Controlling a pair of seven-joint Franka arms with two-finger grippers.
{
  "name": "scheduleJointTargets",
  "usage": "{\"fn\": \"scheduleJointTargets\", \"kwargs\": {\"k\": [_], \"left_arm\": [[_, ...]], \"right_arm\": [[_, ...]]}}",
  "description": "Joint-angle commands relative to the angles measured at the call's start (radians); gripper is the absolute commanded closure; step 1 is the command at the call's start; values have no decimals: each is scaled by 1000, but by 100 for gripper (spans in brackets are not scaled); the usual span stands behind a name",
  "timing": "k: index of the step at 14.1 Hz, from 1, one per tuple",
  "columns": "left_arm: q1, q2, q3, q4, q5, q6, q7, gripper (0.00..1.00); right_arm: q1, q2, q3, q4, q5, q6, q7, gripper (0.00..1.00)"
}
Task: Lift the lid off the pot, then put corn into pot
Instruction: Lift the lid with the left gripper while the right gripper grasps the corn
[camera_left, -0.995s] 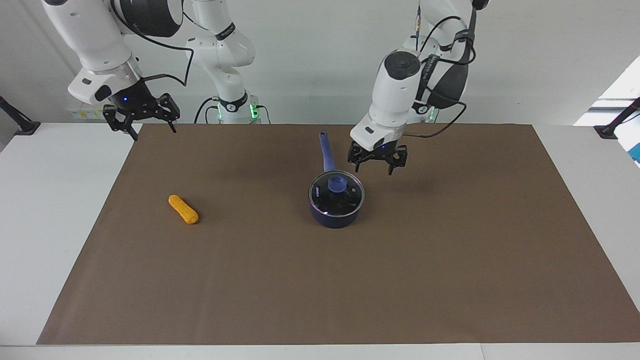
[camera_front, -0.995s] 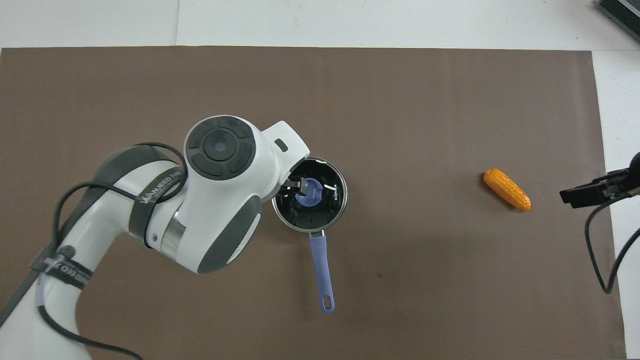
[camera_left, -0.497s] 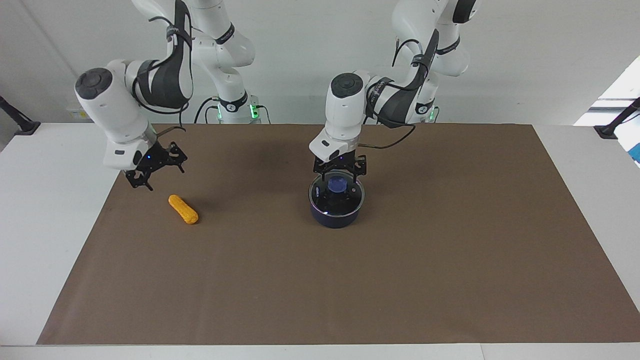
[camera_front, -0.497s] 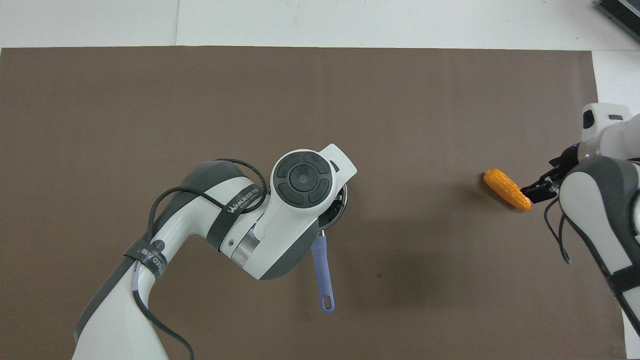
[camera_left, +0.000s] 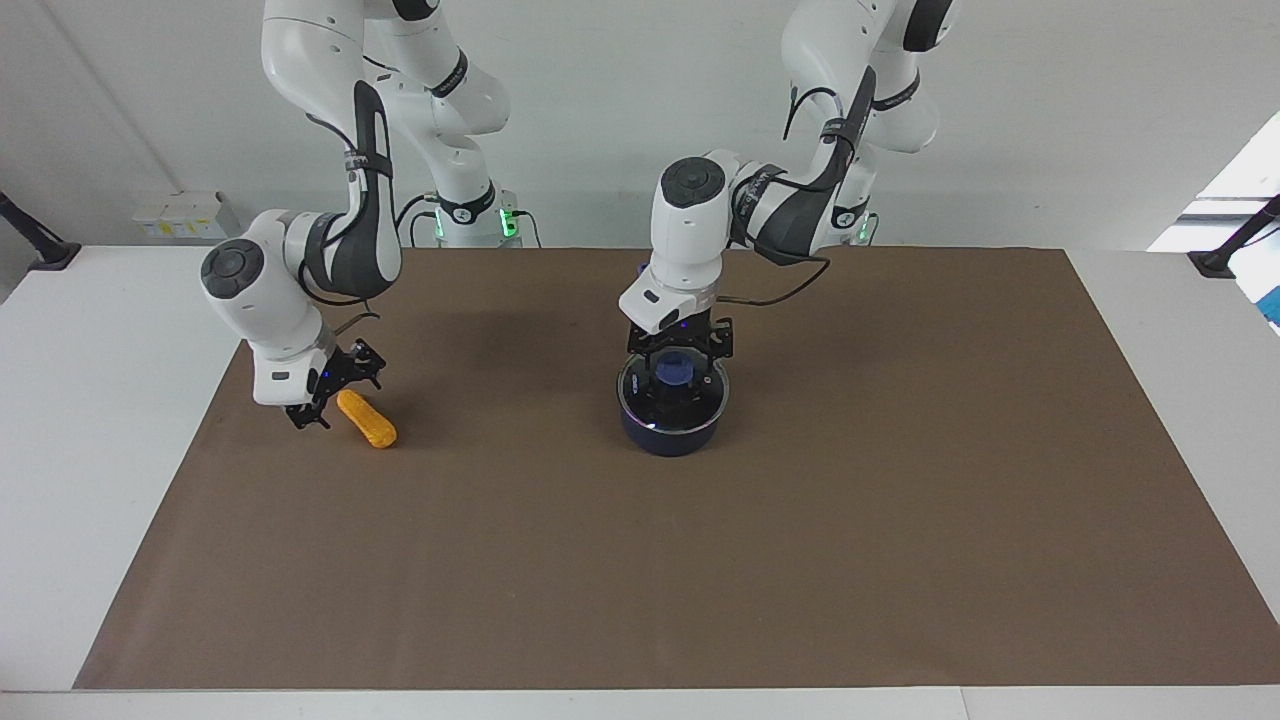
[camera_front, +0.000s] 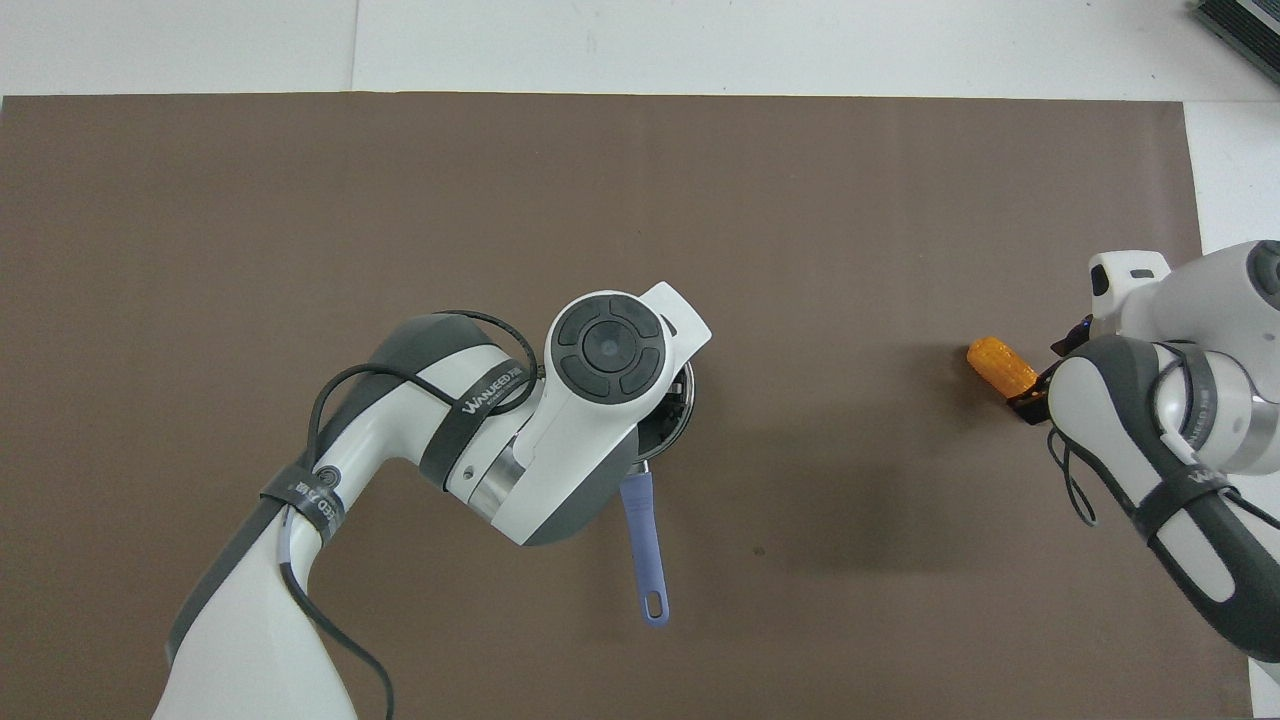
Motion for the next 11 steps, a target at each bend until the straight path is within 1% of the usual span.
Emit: {"fn": "scheduleJointTargets", "kwargs": {"k": [1, 2, 5, 6, 8, 9, 10, 11], "left_arm": [[-13, 22, 11, 36, 23, -3, -21, 4], [-13, 24, 12, 36, 22, -3, -21, 13], [-13, 28, 15, 39, 26, -4, -22, 25], [-13, 28, 15, 39, 26, -4, -22, 32], [-13, 30, 17, 41, 31, -7, -36, 54], [-13, 30, 15, 50, 46, -12, -38, 66], [-13, 31, 15, 58, 57, -17, -38, 76], [-13, 31, 15, 62, 58, -27, -38, 83]], "right_arm": [[-11, 16, 8, -13, 19, 35, -34, 0], [-8, 16, 8, -15, 19, 36, -35, 0], [0, 31, 8, -13, 19, 39, -29, 0], [0, 31, 8, -13, 19, 48, -31, 0], [0, 37, 8, -13, 19, 61, -31, 0], [0, 52, 10, -13, 19, 78, -31, 1], [0, 57, 10, -13, 21, 88, -29, 6], [0, 57, 10, -13, 21, 87, -31, 17]]}}
